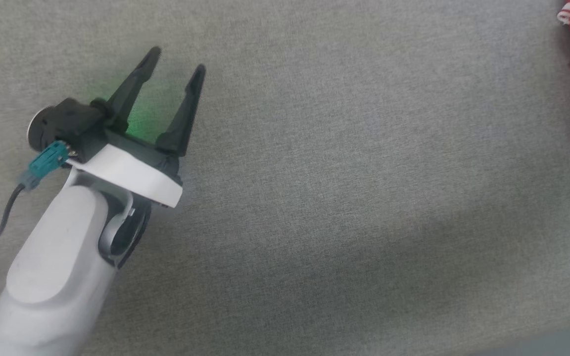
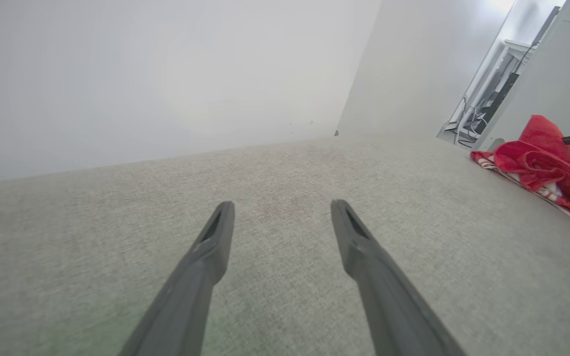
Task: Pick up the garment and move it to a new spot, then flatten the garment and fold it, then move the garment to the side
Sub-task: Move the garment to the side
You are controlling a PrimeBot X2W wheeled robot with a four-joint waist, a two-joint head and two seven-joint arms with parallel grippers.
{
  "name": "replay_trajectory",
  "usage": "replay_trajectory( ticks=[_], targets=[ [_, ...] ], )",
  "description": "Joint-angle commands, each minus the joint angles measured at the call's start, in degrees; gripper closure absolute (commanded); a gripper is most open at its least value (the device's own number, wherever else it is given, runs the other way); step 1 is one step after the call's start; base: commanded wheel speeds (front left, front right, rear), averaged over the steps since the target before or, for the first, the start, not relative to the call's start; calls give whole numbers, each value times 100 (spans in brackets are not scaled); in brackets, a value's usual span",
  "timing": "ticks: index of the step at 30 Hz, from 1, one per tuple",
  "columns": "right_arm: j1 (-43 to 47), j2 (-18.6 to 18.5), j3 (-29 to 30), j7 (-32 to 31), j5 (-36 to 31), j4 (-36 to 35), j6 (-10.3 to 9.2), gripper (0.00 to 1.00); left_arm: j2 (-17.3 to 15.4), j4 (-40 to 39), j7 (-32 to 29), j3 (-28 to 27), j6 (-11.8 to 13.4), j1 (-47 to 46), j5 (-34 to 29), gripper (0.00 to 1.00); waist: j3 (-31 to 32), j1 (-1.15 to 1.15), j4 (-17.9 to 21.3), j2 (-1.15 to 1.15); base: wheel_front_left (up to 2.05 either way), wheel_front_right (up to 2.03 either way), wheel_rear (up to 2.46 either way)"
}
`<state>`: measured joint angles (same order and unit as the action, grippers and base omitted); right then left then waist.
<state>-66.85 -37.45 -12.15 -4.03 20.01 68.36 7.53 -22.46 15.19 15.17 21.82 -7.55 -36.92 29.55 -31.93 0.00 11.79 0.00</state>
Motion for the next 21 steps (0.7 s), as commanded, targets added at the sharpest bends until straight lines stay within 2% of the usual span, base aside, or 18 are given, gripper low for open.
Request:
replay_trajectory(
  ticks=[1, 11, 21],
  targets=[
    [-28, 46, -15, 45, 55, -49, -8, 0, 10, -6, -8, -65, 18, 113, 81, 0, 117, 0, -13, 0, 0, 0, 0],
    [266, 382, -299, 247, 423, -512, -8, 0, 215, -43, -5, -613, 15, 659, 305, 0, 766, 0, -188, 0, 0, 0, 0],
    [1094, 686, -752, 687, 894, -1310, -8, 0, 382, -120, -5, -1269, 14, 1384, 227, 0, 1576, 0, -471, 0, 0, 0, 0]
  ],
)
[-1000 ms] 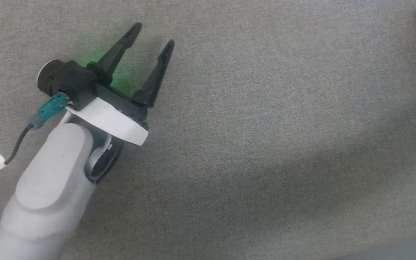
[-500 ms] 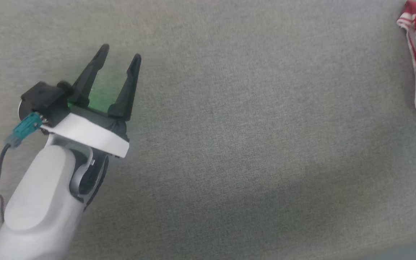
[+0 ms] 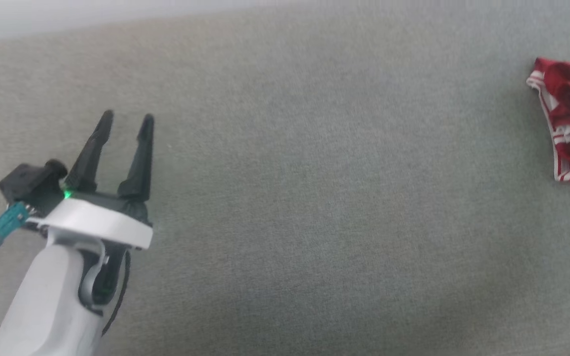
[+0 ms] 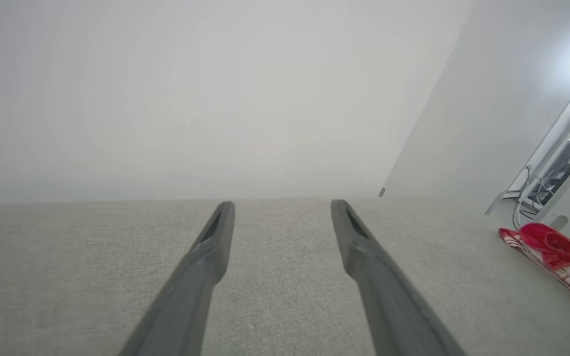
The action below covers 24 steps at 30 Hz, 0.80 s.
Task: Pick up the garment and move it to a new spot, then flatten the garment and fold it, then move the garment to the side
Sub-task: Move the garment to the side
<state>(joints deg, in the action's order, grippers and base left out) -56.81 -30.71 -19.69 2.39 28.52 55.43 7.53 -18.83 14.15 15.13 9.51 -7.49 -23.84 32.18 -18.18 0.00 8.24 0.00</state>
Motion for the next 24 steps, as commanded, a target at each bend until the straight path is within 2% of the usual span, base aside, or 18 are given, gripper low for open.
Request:
replay_trajectory(
  ticks=[1, 12, 24],
  targets=[
    [195, 29, -47, 112, 61, -110, -8, 0, 30, -34, -2, -102, 7, 165, -78, 0, 285, 0, -145, 0, 0, 0, 0],
    [1391, 299, -313, 959, 266, -732, -8, 0, 249, -161, -2, -1094, 7, 1181, -429, 0, 1074, 0, -360, 0, 0, 0, 0],
    [2525, 638, 140, 1282, -240, -1348, -8, 0, 357, -288, -2, -1634, 7, 2128, -519, 0, 1539, 0, -436, 0, 0, 0, 0]
  ],
)
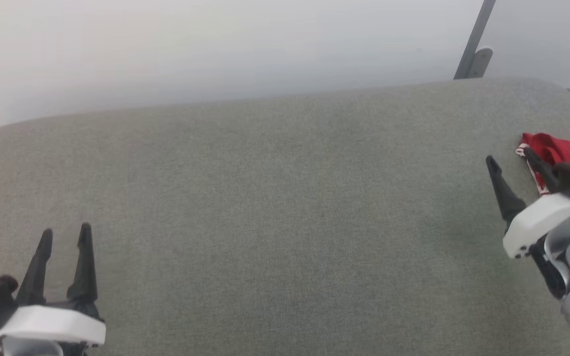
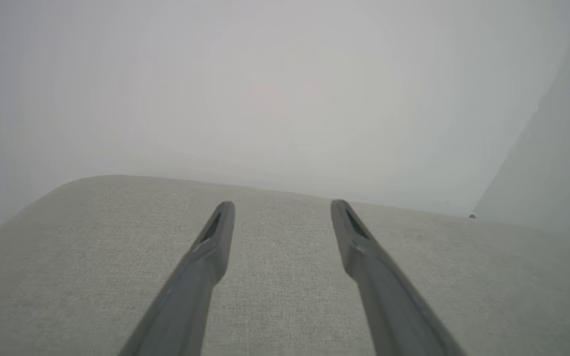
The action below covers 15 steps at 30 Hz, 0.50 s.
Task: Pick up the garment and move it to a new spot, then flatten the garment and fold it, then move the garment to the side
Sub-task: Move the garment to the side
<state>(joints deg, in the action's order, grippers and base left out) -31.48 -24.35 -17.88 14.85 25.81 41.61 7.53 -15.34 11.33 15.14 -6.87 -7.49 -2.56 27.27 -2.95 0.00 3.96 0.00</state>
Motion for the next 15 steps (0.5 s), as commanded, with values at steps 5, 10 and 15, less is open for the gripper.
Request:
replay_trajectory(
  ticks=[5, 10, 15],
  targets=[
    [566, 194, 500, 33, -346, -535, -8, 0, 4, -64, -3, -176, 7, 300, -1, 0, 117, 0, -28, 0, 0, 0, 0],
    [1086, 459, 1029, 35, -781, -1148, -7, 0, 10, -113, -3, -335, 7, 522, -15, 0, 184, 0, -65, 0, 0, 0, 0],
    [1513, 733, 1420, 36, -1097, -1640, -7, 0, 6, -143, -3, -423, 7, 674, 38, 0, 214, 0, -103, 0, 0, 0, 0]
  ],
)
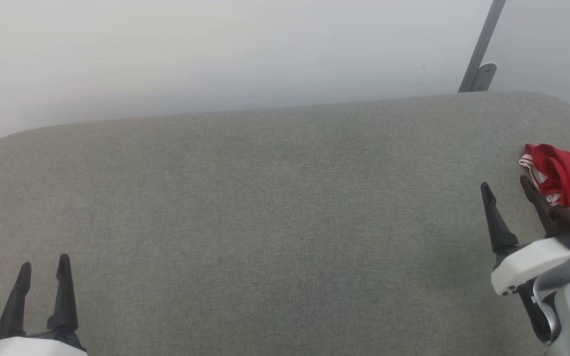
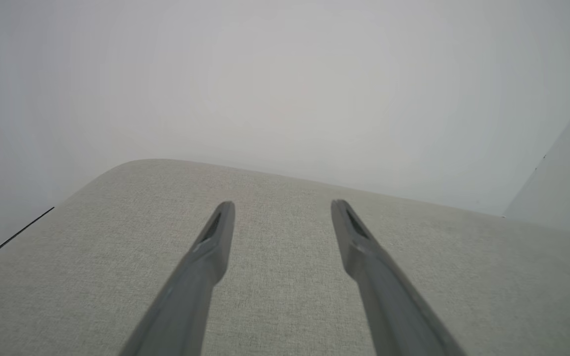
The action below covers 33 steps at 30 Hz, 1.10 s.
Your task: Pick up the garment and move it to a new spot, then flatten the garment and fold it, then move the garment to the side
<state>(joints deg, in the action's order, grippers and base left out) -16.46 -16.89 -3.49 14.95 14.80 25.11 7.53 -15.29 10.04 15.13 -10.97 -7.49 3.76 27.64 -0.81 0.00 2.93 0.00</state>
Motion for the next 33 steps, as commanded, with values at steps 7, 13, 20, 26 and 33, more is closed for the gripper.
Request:
replay_trajectory(
  ticks=[7, 13, 20, 26, 33],
  targets=[
    [405, 226, 265, 27, -207, -431, -7, 0, 48, -19, -2, -13, 7, 121, 34, 0, -7, 0, -51, 0, 0, 0, 0],
    [540, 317, 321, 27, -235, -554, -7, 0, 36, 4, -2, 24, 7, 143, 31, 0, -19, 0, -44, 0, 0, 0, 0],
    [610, 387, 366, 27, -272, -607, -7, 0, 5, 60, -2, 97, 7, 159, 46, 0, -20, 0, -23, 0, 0, 0, 0],
    [622, 402, 410, 27, -294, -647, -7, 0, -34, 97, -2, 133, 7, 118, 51, 0, -32, 0, -16, 0, 0, 0, 0],
    [655, 440, 413, 27, -258, -666, -8, 0, -35, 91, -2, 164, 7, 85, 16, 0, -16, 0, -16, 0, 0, 0, 0]
  ],
)
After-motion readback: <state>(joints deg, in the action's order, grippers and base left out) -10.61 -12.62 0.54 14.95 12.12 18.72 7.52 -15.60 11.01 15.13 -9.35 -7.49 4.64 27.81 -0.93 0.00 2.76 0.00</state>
